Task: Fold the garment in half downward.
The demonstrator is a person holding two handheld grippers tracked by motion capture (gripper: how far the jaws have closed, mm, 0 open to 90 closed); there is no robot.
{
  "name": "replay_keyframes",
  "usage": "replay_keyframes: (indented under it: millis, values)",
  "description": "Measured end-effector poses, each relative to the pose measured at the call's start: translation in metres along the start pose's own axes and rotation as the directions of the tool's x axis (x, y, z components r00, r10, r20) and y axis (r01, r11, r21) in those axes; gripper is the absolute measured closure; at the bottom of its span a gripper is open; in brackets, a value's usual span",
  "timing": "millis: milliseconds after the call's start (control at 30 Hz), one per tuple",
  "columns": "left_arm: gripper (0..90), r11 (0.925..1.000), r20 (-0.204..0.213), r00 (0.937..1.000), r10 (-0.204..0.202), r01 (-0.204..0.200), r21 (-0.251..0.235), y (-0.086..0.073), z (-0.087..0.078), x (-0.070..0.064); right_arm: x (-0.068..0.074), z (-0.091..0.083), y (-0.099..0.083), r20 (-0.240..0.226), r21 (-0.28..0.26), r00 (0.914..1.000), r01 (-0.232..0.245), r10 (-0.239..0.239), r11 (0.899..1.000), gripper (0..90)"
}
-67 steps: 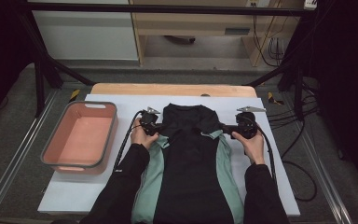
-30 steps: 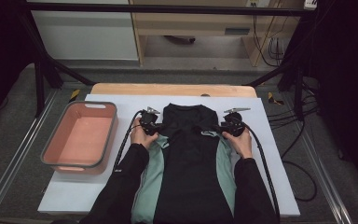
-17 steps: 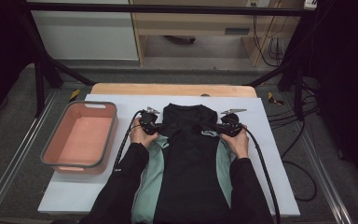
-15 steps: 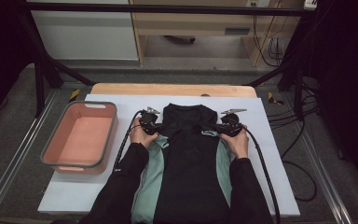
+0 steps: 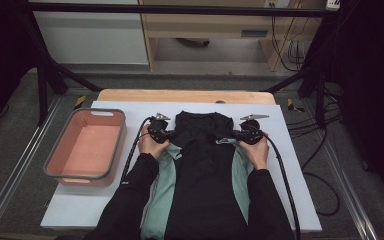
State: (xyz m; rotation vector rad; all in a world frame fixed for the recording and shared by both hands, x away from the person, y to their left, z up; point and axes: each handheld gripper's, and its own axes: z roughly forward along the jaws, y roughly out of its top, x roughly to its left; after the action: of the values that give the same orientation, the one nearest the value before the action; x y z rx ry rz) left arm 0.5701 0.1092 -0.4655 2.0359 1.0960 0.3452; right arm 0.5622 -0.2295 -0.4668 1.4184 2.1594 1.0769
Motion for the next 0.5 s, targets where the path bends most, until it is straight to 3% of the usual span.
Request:
replay_keyframes:
  millis: [300, 500]
  values:
    - [87.0, 0.9955, 0.016, 0.9997, 0.021, -0.019, -0.092, 0.019, -0.026, -0.006, 0.001, -0.022, 0.011, -0.019, -0.066, 0.9998, 0.007, -0.008, 0.998, 86.3]
    - [87.1, 0.9920, 0.010, 0.9989, 0.046, -0.045, -0.118, 0.030, -0.034, -0.010, 0.004, -0.030, 0.020, -0.017, -0.100, 0.9996, 0.021, -0.023, 0.995, 86.4]
